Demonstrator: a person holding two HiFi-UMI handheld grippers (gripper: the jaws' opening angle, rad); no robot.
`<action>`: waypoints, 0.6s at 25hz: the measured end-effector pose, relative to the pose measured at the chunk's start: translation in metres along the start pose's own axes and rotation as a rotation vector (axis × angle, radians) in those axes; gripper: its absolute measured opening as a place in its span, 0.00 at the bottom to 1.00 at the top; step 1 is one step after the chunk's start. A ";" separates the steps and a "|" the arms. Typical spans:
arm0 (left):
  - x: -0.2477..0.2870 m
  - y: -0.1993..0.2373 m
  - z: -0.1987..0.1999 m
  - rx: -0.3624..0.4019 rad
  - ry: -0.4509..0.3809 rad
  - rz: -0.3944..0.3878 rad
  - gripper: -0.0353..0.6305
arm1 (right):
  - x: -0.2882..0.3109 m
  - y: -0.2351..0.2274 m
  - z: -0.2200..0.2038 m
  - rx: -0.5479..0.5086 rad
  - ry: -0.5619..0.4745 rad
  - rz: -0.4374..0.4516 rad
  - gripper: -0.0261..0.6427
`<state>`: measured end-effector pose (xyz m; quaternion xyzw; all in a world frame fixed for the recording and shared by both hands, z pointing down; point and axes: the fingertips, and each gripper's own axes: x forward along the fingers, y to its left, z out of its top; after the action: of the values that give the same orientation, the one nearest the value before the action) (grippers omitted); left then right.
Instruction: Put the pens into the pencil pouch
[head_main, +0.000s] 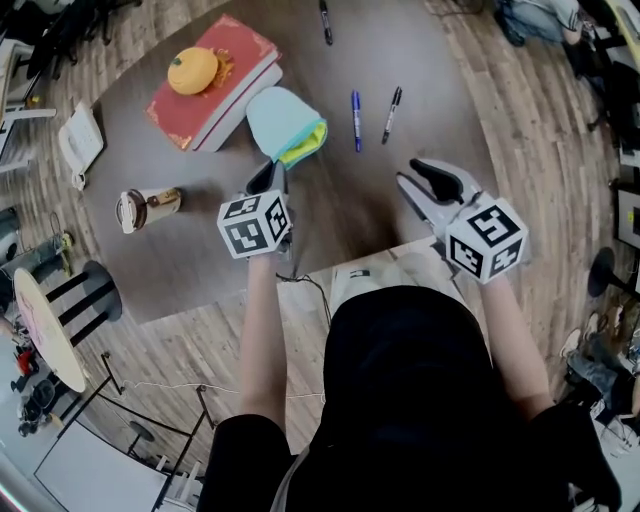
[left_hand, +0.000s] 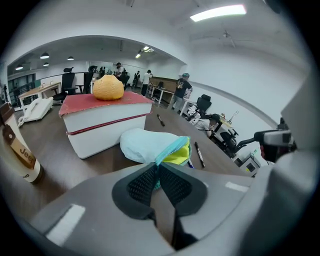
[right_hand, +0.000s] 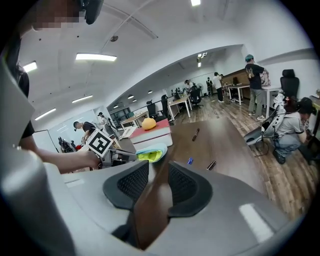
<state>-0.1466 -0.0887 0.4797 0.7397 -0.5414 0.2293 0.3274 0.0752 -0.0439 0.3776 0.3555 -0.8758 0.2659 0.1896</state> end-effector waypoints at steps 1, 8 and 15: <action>0.000 0.000 0.005 -0.007 -0.008 -0.009 0.09 | 0.001 0.000 0.001 0.004 0.000 -0.008 0.23; -0.002 -0.006 0.036 -0.132 -0.062 -0.092 0.09 | 0.013 -0.003 0.008 0.031 -0.025 -0.067 0.23; -0.002 -0.004 0.049 -0.195 -0.069 -0.143 0.09 | 0.037 -0.008 -0.001 0.070 -0.025 -0.109 0.23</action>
<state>-0.1445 -0.1223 0.4443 0.7484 -0.5181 0.1263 0.3943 0.0558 -0.0679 0.4004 0.4123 -0.8476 0.2811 0.1802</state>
